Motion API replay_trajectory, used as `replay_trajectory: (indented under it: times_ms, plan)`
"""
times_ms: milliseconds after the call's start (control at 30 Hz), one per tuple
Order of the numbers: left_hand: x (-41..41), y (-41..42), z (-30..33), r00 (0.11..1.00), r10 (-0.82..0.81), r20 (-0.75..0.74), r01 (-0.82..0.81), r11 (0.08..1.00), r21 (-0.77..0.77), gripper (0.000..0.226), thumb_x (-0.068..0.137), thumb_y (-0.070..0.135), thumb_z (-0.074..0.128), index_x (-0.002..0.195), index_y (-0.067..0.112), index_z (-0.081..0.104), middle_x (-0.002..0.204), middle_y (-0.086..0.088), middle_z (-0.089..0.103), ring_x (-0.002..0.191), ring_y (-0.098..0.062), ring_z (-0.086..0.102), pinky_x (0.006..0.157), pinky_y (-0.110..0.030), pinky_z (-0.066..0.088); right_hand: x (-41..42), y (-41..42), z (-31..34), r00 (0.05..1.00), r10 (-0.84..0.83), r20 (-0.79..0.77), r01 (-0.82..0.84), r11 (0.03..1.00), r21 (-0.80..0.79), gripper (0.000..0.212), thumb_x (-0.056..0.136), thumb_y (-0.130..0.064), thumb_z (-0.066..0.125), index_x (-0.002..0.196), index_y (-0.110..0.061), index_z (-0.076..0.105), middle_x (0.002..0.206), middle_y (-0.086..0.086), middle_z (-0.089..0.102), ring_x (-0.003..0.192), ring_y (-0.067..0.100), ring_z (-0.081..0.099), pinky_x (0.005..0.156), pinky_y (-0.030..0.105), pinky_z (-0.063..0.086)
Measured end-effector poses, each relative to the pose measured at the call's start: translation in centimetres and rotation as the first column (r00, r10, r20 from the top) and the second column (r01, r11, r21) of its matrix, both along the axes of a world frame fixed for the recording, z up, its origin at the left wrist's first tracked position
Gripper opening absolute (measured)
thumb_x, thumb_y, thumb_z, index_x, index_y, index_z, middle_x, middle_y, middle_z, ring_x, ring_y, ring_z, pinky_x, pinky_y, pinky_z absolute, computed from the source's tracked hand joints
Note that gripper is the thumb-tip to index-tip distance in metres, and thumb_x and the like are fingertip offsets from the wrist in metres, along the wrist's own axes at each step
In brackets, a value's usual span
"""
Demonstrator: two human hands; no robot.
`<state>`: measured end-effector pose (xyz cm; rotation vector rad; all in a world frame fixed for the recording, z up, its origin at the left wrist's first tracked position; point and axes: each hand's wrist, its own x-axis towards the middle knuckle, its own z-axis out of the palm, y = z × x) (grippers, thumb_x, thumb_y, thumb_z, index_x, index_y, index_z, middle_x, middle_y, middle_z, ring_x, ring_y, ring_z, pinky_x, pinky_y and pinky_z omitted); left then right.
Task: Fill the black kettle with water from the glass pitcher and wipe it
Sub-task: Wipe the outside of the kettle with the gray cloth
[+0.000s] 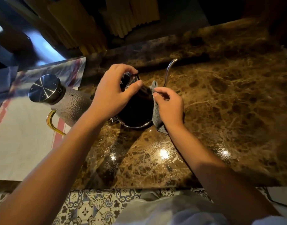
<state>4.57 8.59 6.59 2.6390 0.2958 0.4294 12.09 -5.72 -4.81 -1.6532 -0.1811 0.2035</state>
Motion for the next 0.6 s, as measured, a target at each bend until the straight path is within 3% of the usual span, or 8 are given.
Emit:
replay_trajectory:
  times_ms: [133,300,433,533,600]
  plan:
    - [-0.2,-0.3,-0.5,0.999,0.030,0.021,-0.030,1.000,0.005,0.036,0.098,0.044,0.062,0.127,0.023,0.061,0.130,0.006,0.059,0.118,-0.006,0.052,0.095,-0.020,0.039,-0.8,-2.2,-1.6,0.982,0.127,-0.138,-0.125,0.992,0.025,0.021,0.093,-0.010,0.074,0.092,-0.031,0.074,0.093,-0.004,0.073,0.089,0.011,0.069,0.086,0.030,0.059]
    - [0.0,-0.3,-0.5,0.999,0.044,0.012,-0.044,0.999,0.005,0.036,0.098,0.043,0.063,0.128,0.024,0.061,0.132,0.004,0.059,0.118,-0.006,0.051,0.092,-0.017,0.037,-5.0,-3.3,-3.4,0.981,0.161,-0.105,-0.169,0.983,-0.074,0.017,0.089,-0.020,0.081,0.091,-0.033,0.070,0.083,-0.010,0.072,0.080,0.006,0.070,0.078,0.035,0.063]
    - [0.1,-0.5,-0.4,0.998,0.061,0.003,-0.061,0.998,0.007,0.037,0.098,0.043,0.063,0.129,0.023,0.060,0.134,0.002,0.058,0.119,-0.007,0.051,0.096,-0.024,0.039,-6.8,-2.9,-3.8,0.981,0.180,0.078,-0.162,0.966,-0.202,0.009,0.091,-0.031,0.078,0.097,-0.030,0.072,0.090,-0.012,0.071,0.082,0.010,0.070,0.073,0.042,0.062]
    - [0.0,-0.5,-0.4,0.998,0.062,0.005,-0.062,0.998,0.015,0.037,0.098,0.043,0.063,0.129,0.024,0.059,0.135,0.002,0.057,0.120,-0.009,0.051,0.098,-0.030,0.042,-8.4,-2.0,-3.4,0.923,0.279,0.264,-0.187,0.927,-0.324,0.011,0.092,-0.026,0.072,0.102,-0.022,0.075,0.099,-0.003,0.072,0.090,0.019,0.068,0.075,0.042,0.058]
    - [-0.1,-0.5,-0.5,0.998,0.060,0.011,-0.060,0.998,0.022,0.037,0.098,0.044,0.063,0.129,0.024,0.059,0.134,0.001,0.058,0.120,-0.011,0.052,0.099,-0.031,0.043,-9.8,-0.8,-3.0,0.871,0.381,0.309,-0.253,0.888,-0.383,0.014,0.092,-0.020,0.069,0.103,-0.015,0.075,0.100,0.003,0.073,0.092,0.025,0.067,0.076,0.043,0.057]
